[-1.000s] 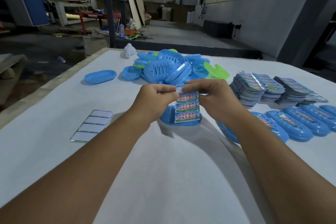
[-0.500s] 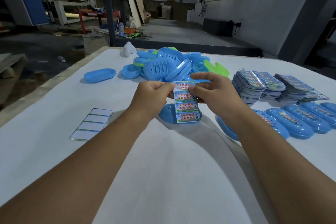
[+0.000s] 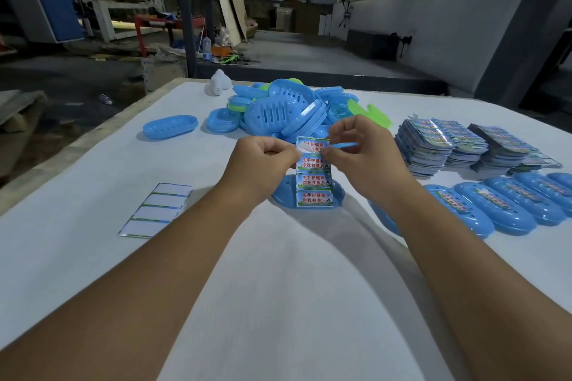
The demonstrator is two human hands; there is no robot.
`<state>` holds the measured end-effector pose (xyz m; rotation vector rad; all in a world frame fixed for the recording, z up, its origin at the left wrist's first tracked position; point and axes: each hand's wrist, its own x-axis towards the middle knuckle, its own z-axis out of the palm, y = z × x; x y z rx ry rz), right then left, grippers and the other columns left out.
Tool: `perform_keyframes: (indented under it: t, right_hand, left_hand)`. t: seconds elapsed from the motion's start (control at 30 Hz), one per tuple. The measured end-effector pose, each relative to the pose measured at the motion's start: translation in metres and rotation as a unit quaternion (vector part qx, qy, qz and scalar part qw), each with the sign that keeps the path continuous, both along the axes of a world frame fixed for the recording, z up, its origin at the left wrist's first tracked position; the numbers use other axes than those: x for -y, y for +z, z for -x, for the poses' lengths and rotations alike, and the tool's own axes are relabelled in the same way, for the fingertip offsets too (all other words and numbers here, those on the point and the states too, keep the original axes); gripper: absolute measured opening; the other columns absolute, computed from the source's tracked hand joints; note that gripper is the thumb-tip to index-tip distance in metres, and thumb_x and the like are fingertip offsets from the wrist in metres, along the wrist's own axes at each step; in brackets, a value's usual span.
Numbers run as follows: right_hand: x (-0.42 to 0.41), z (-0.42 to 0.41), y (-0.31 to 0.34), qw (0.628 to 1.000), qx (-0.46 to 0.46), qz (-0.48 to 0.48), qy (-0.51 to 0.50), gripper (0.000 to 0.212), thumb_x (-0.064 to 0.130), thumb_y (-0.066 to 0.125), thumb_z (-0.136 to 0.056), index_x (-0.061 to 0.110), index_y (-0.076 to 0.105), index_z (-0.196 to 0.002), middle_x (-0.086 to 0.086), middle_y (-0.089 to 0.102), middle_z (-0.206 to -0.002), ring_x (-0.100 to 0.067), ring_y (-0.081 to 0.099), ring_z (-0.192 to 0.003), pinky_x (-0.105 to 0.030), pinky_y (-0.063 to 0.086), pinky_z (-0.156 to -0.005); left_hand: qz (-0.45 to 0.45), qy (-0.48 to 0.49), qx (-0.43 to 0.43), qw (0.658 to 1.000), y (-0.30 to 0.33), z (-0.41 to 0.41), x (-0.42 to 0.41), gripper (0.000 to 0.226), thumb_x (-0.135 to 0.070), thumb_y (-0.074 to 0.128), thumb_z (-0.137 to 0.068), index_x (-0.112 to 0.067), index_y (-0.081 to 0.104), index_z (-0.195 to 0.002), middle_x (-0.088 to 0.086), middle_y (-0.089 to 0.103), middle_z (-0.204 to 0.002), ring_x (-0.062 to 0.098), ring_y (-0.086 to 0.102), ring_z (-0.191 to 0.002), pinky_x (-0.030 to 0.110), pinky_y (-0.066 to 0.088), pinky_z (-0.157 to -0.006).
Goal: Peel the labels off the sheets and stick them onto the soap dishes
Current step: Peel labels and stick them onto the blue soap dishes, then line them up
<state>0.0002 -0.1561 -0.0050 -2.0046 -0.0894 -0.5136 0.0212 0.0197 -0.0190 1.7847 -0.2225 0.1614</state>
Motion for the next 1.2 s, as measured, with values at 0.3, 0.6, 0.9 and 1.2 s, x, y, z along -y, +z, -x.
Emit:
perform_keyframes:
  t: [0.3,0.6,0.9,1.2]
  right_hand:
    - [-0.006,0.004,-0.001,0.993,0.059,0.096,0.021,0.006,0.031,0.078,-0.086,0.027,0.079,-0.081,0.011,0.071,-0.077,0.0,0.051,-0.064,-0.021,0.044,-0.061]
    - [-0.008,0.001,-0.005,0.996,0.045,0.07,0.026,0.005,0.022,0.077,-0.088,0.022,0.073,-0.086,0.01,0.071,-0.074,0.0,0.061,-0.063,-0.019,0.053,-0.06]
    - [-0.008,0.002,-0.005,0.987,0.05,0.153,0.003,0.011,0.021,0.071,-0.09,0.024,0.073,-0.08,0.015,0.068,-0.069,0.004,0.058,-0.063,-0.008,0.043,-0.058]
    - [-0.011,0.002,0.001,1.0,-0.019,-0.018,-0.009,0.025,0.019,0.059,-0.092,-0.002,0.065,-0.081,-0.003,0.06,-0.067,-0.007,0.046,-0.059,-0.033,0.043,-0.061]
  left_hand:
    - [0.006,-0.02,0.025,0.999,-0.004,-0.001,0.002,0.0,-0.021,0.076,-0.085,-0.022,0.077,-0.085,-0.01,0.075,-0.073,-0.001,0.069,-0.066,0.014,0.05,-0.059]
    - [-0.001,-0.015,0.034,0.999,-0.004,0.002,0.003,0.006,-0.021,0.073,-0.088,-0.02,0.077,-0.084,-0.01,0.074,-0.07,0.0,0.069,-0.065,0.014,0.051,-0.059]
    - [-0.008,-0.032,0.04,0.999,-0.006,0.003,0.003,0.008,-0.018,0.073,-0.089,-0.022,0.076,-0.083,-0.007,0.077,-0.078,0.008,0.074,-0.077,0.028,0.06,-0.073]
    - [-0.017,0.01,0.024,1.0,-0.004,0.0,0.004,0.008,-0.026,0.073,-0.087,-0.021,0.077,-0.082,-0.012,0.075,-0.074,-0.003,0.068,-0.066,0.02,0.054,-0.065]
